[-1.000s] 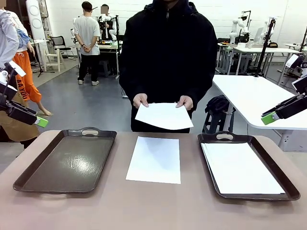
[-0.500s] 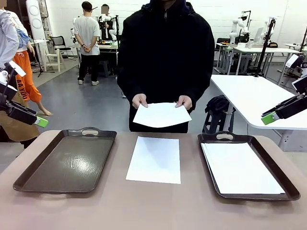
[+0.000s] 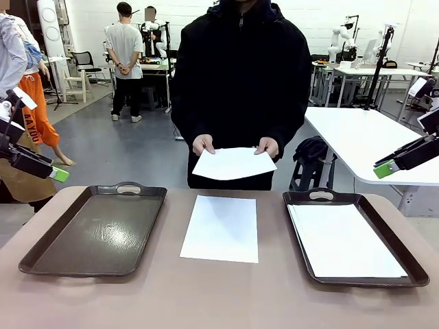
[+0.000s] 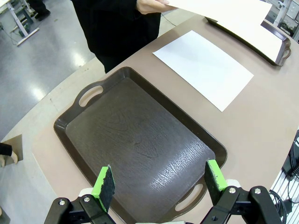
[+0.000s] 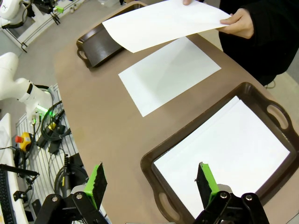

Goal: Sort the A4 documents.
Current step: Receive the A4 Paper.

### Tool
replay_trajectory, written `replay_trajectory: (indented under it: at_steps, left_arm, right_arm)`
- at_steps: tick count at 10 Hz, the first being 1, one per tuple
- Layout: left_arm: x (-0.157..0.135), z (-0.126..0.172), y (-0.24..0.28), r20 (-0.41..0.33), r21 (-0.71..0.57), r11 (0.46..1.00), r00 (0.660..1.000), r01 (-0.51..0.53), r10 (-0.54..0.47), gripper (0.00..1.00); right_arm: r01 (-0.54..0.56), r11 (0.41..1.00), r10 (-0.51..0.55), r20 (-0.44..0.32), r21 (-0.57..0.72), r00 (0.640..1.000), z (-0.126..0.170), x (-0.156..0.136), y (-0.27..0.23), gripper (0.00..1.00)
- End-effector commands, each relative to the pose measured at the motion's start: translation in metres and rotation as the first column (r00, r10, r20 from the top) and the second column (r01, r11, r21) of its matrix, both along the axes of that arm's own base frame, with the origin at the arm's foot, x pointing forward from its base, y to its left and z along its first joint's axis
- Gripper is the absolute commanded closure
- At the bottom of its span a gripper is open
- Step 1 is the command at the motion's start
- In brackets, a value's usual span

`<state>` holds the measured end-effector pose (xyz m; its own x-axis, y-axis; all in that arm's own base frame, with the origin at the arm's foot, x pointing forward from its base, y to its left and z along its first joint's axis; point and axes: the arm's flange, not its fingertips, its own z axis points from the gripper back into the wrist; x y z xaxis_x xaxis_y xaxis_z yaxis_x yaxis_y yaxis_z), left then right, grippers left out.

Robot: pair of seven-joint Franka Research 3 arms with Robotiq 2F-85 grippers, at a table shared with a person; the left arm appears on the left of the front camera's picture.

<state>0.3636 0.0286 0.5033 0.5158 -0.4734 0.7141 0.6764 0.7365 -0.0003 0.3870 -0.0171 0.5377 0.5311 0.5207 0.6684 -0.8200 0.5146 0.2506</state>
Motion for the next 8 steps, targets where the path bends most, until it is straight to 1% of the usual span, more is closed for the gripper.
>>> replay_trajectory:
  at_steps: [1,8]
  left_arm:
    - [0.0013,-0.0023,0.0036,0.007,-0.006,1.000,1.000,0.021,-0.021,0.00]
    - [0.0013,-0.0023,0.0036,0.007,-0.006,1.000,1.000,0.021,-0.021,0.00]
  right_arm:
    - [-0.005,1.000,0.005,0.000,0.002,1.000,-0.0004,0.0000,0.0011,0.00]
    - [-0.005,1.000,0.005,0.000,0.002,1.000,-0.0004,0.0000,0.0011,0.00]
